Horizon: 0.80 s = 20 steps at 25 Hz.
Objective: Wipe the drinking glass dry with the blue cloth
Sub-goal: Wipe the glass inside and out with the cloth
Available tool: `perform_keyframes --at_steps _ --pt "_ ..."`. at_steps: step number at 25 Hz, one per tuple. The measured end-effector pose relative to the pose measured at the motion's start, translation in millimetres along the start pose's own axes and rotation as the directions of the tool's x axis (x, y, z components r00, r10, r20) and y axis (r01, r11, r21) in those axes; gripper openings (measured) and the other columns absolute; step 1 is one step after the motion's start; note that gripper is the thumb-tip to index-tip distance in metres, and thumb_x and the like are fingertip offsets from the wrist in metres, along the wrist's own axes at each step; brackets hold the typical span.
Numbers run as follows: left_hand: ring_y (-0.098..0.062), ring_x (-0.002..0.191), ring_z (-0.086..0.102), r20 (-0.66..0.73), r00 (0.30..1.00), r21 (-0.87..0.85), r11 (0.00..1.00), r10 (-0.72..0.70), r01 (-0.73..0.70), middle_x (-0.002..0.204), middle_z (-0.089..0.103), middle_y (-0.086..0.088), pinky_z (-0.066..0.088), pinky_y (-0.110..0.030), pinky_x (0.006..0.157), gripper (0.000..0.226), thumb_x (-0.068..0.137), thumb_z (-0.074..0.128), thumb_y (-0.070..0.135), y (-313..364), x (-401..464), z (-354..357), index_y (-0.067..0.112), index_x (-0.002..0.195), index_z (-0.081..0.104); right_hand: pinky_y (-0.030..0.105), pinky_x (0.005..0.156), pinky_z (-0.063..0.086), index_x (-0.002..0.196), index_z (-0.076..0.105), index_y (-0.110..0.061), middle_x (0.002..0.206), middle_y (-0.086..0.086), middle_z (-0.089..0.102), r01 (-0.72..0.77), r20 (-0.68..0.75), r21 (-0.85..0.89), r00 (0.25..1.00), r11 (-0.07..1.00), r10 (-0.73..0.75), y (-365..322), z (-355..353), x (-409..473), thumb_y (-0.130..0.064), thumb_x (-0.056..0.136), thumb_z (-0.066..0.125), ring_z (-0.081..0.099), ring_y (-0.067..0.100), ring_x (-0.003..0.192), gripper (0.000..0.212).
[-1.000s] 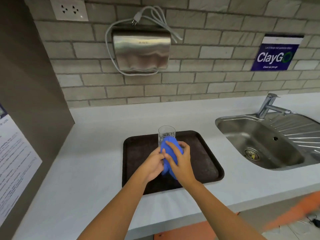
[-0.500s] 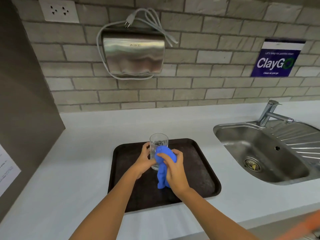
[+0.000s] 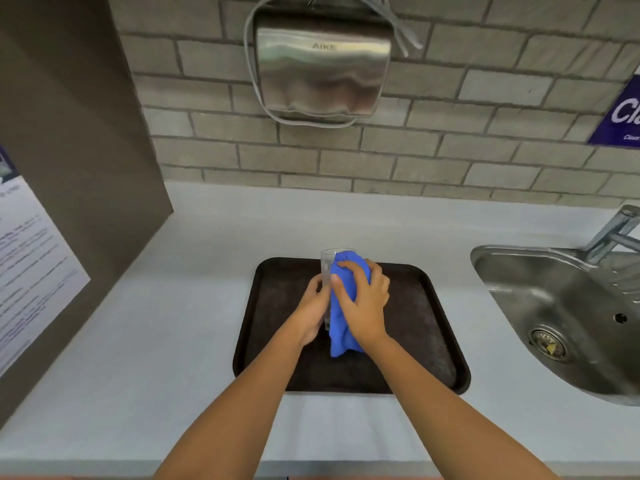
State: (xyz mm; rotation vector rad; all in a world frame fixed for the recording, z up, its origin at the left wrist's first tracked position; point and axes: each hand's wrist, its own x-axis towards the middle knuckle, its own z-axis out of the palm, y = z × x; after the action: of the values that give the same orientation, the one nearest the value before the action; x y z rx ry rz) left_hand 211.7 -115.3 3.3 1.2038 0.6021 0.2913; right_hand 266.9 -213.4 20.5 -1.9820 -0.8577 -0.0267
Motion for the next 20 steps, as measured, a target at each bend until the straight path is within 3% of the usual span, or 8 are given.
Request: perform_keyframes --at_steps 2,5,8,10,13,16,20 --pt "-0.021 0.109 0.071 -0.033 0.999 -0.036 0.999 0.023 -0.024 0.126 0.07 -0.011 0.06 -0.034 0.084 0.046 0.098 0.056 0.044 5 -2 -3 0.014 0.133 0.055 0.033 0.104 0.03 0.119 0.051 -0.044 0.138 -0.005 0.037 -0.009 0.029 0.022 1.0 1.0 0.008 -10 3 7 -0.064 0.082 0.057 0.035 0.015 0.121 0.042" --pt "-0.024 0.114 0.069 -0.091 0.996 -0.038 0.999 0.021 -0.024 0.129 0.069 -0.012 0.057 -0.043 0.097 0.044 0.101 0.052 0.041 18 -12 -11 0.012 0.134 0.057 0.03 0.106 0.032 0.117 0.05 -0.044 0.14 -0.005 0.035 0.0 0.097 0.183 0.995 0.983 -0.018 -19 6 15 -0.053 0.081 0.069 0.035 0.012 0.122 0.042" --pt "-0.026 0.118 0.067 -0.073 0.997 -0.068 0.997 0.019 -0.024 0.127 0.071 -0.011 0.052 -0.049 0.103 0.046 0.101 0.043 0.047 28 -22 -14 0.018 0.131 0.063 0.002 0.097 0.034 0.11 0.05 -0.049 0.136 -0.003 0.025 -0.062 0.173 0.343 0.985 0.937 0.001 -26 4 24 -0.041 0.084 0.071 0.037 -0.003 0.12 0.034" --pt "-0.028 0.12 0.066 -0.052 0.998 -0.138 0.99 0.02 -0.027 0.128 0.07 -0.014 0.051 -0.049 0.104 0.049 0.101 0.04 0.047 32 -24 -11 0.017 0.132 0.063 -0.005 0.086 0.036 0.104 0.052 -0.053 0.128 -0.004 0.026 -0.099 0.192 0.385 0.981 0.918 0.025 -29 2 30 -0.036 0.088 0.069 0.039 -0.007 0.116 0.029" --pt "-0.027 0.117 0.068 -0.086 0.996 -0.176 0.984 0.0 -0.015 0.126 0.072 -0.014 0.051 -0.047 0.105 0.048 0.1 0.045 0.049 36 -29 4 0.017 0.129 0.065 0.014 0.098 0.045 0.107 0.058 -0.045 0.123 -0.001 0.04 -0.078 0.133 0.433 0.991 0.898 0.022 -22 -7 37 -0.026 0.095 0.061 0.048 -0.005 0.112 0.023" --pt "-0.028 0.116 0.069 -0.106 0.994 -0.214 0.977 -0.042 0.018 0.125 0.072 -0.014 0.052 -0.047 0.104 0.05 0.099 0.048 0.052 37 -32 17 0.017 0.13 0.065 0.039 0.109 0.041 0.123 0.06 -0.031 0.128 -0.004 0.055 -0.091 0.071 0.41 0.995 0.908 0.068 -16 -13 41 -0.026 0.1 0.052 0.049 0.013 0.123 0.025" --pt "-0.025 0.12 0.066 -0.091 0.996 -0.307 0.95 0.023 -0.05 0.128 0.07 -0.013 0.051 -0.039 0.104 0.049 0.098 0.052 0.048 34 -29 14 0.015 0.133 0.063 0.042 0.109 0.041 0.135 0.053 -0.033 0.144 -0.006 0.049 -0.029 0.051 0.323 0.999 0.946 0.013 -25 -9 19 -0.032 0.1 0.046 0.046 0.018 0.131 0.035"
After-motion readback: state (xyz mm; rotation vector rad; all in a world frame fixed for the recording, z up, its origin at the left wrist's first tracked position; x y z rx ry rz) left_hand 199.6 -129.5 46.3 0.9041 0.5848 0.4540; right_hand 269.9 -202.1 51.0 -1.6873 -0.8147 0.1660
